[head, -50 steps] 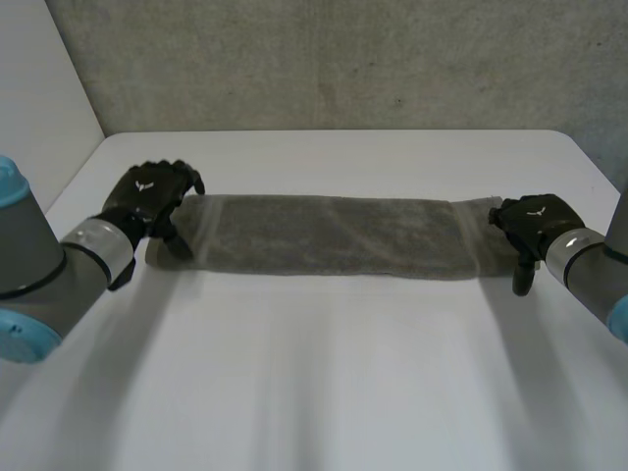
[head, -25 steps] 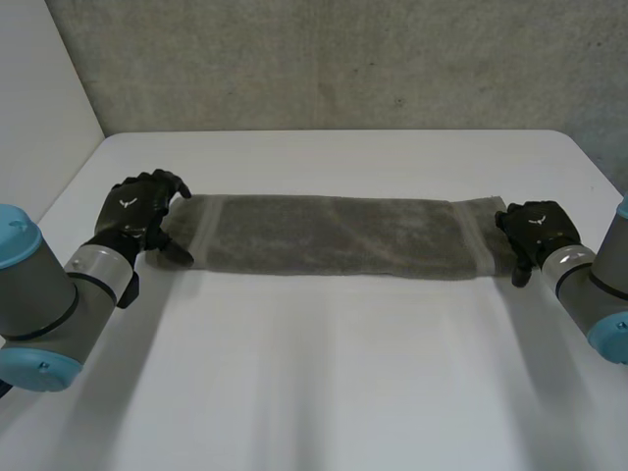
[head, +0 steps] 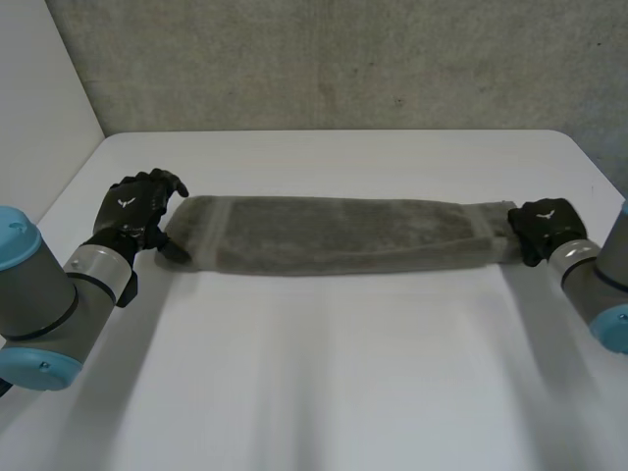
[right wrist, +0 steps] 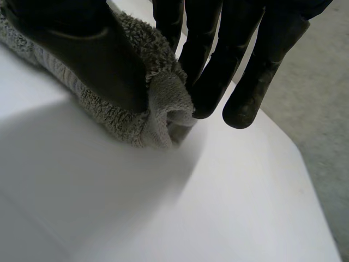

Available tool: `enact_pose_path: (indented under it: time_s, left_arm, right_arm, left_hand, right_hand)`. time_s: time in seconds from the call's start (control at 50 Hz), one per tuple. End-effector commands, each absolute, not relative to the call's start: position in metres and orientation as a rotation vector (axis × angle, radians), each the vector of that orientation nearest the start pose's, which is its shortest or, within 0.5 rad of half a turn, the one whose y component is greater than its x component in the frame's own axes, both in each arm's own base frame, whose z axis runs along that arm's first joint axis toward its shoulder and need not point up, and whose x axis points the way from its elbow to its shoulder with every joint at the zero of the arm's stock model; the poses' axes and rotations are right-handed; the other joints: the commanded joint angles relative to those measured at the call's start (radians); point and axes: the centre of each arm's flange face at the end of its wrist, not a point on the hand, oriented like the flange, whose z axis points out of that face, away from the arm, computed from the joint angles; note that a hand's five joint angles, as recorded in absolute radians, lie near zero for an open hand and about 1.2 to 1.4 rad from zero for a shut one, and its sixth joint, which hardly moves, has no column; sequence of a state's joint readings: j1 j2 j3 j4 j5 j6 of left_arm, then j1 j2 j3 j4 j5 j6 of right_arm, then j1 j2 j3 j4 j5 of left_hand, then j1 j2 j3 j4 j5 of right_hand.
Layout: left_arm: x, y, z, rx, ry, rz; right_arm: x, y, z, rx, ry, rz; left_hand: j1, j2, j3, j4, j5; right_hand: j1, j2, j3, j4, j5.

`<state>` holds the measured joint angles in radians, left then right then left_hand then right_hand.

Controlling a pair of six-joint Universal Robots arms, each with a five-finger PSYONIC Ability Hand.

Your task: Fold the towel.

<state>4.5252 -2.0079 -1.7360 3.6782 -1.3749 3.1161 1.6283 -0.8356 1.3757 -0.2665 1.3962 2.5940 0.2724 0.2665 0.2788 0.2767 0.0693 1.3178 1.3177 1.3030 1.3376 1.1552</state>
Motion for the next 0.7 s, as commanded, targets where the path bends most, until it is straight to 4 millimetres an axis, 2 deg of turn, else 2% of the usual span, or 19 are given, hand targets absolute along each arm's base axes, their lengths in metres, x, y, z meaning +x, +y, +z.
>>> enact_pose_path:
  time_s: [0.02,0.06,0.08,0.12,0.16,0.3,0.34,0.36,0.38,0.4,0.44,0.46,0.5,0.54,0.56,0.6,0.62,0.66,0.7]
  left_arm:
    - [-0.214,-0.329,0.159,0.436,2.486,-2.321]
    - [-0.215,-0.329,0.159,0.438,2.483,-2.325]
    - [-0.215,-0.329,0.159,0.438,2.483,-2.325]
    - [-0.214,-0.329,0.159,0.434,2.482,-2.324]
    - [-0.214,-0.329,0.160,0.438,2.478,-2.328]
    - [-0.215,-0.328,0.159,0.440,2.480,-2.326]
    - [-0.217,-0.326,0.158,0.450,2.485,-2.324]
    - [-0.217,-0.326,0.158,0.450,2.485,-2.324]
    - [-0.218,-0.325,0.157,0.456,2.488,-2.321]
    - [-0.218,-0.325,0.157,0.456,2.488,-2.320]
    - [-0.219,-0.324,0.157,0.465,2.489,-2.319]
    - [-0.219,-0.324,0.157,0.465,2.489,-2.319]
    - [-0.219,-0.323,0.158,0.465,2.487,-2.321]
    - [-0.219,-0.322,0.157,0.467,2.488,-2.319]
    - [-0.219,-0.322,0.158,0.467,2.484,-2.322]
    - [-0.219,-0.322,0.158,0.467,2.479,-2.328]
    - [-0.219,-0.322,0.158,0.467,2.479,-2.328]
    - [-0.219,-0.323,0.159,0.469,2.465,-2.341]
    - [-0.219,-0.323,0.159,0.471,2.464,-2.344]
  right_arm:
    - [0.132,-0.422,0.131,-0.859,2.526,-2.071]
    - [0.097,-0.435,0.146,-0.768,2.580,-2.145]
    - [0.097,-0.436,0.146,-0.767,2.580,-2.146]
    - [0.058,-0.446,0.163,-0.667,2.650,-2.210]
    - [0.045,-0.448,0.172,-0.644,2.679,-2.237]
    - [0.055,-0.441,0.203,-0.665,2.650,-2.279]
    - [0.106,-0.428,0.223,-0.750,2.488,-2.311]
    - [0.106,-0.428,0.223,-0.750,2.487,-2.312]
    - [0.143,-0.417,0.229,-0.819,2.383,-2.302]
    - [0.144,-0.417,0.229,-0.820,2.382,-2.302]
    - [0.212,-0.390,0.237,-0.945,2.188,-2.279]
    - [0.212,-0.390,0.237,-0.945,2.187,-2.279]
    - [0.270,-0.358,0.243,-1.049,2.019,-2.249]
    - [0.298,-0.340,0.243,-1.094,1.946,-2.229]
    - [0.298,-0.340,0.243,-1.094,1.946,-2.229]
    - [0.348,-0.310,0.229,-1.170,1.837,-2.173]
    - [0.349,-0.309,0.229,-1.171,1.837,-2.173]
    - [0.386,-0.288,0.206,-1.250,1.775,-2.112]
    - [0.398,-0.283,0.190,-1.288,1.773,-2.072]
  left_hand:
    - [-0.065,-0.059,-0.071,-0.069,-0.036]
    - [-0.065,-0.059,-0.071,-0.069,-0.036]
    - [-0.065,-0.059,-0.071,-0.069,-0.036]
    - [-0.065,-0.059,-0.071,-0.069,-0.036]
    - [-0.065,-0.059,-0.071,-0.069,-0.036]
    - [-0.065,-0.059,-0.071,-0.069,-0.036]
    - [-0.065,-0.059,-0.071,-0.069,-0.036]
    - [-0.065,-0.059,-0.071,-0.069,-0.036]
    - [-0.065,-0.059,-0.071,-0.069,-0.036]
    - [-0.065,-0.059,-0.071,-0.069,-0.036]
    - [-0.065,-0.059,-0.071,-0.069,-0.036]
    - [-0.065,-0.059,-0.071,-0.069,-0.036]
    - [-0.068,-0.062,-0.074,-0.072,-0.039]
    - [-0.068,-0.062,-0.074,-0.072,-0.039]
    - [-0.068,-0.062,-0.074,-0.072,-0.039]
    - [-0.068,-0.062,-0.074,-0.072,-0.039]
    - [-0.068,-0.062,-0.074,-0.072,-0.039]
    - [-0.068,-0.062,-0.074,-0.072,-0.039]
    - [-0.068,-0.062,-0.074,-0.072,-0.039]
  right_hand:
    - [0.078,0.079,0.093,0.059,0.067]
    - [0.078,0.079,0.093,0.059,0.067]
    - [0.078,0.079,0.093,0.059,0.067]
    - [0.078,0.079,0.093,0.059,0.067]
    - [0.078,0.079,0.093,0.059,0.067]
    - [0.078,0.079,0.093,0.059,0.067]
    - [0.078,0.079,0.093,0.059,0.067]
    - [0.078,0.079,0.093,0.059,0.067]
    - [0.078,0.079,0.093,0.059,0.067]
    - [0.078,0.079,0.093,0.059,0.067]
    - [0.078,0.079,0.093,0.059,0.067]
    - [0.078,0.079,0.093,0.059,0.067]
    - [0.078,0.079,0.093,0.059,0.067]
    - [0.078,0.079,0.093,0.059,0.067]
    - [0.078,0.079,0.093,0.059,0.067]
    - [0.078,0.079,0.093,0.059,0.067]
    - [0.078,0.079,0.093,0.059,0.067]
    - [0.078,0.079,0.093,0.059,0.067]
    - [0.078,0.079,0.093,0.059,0.067]
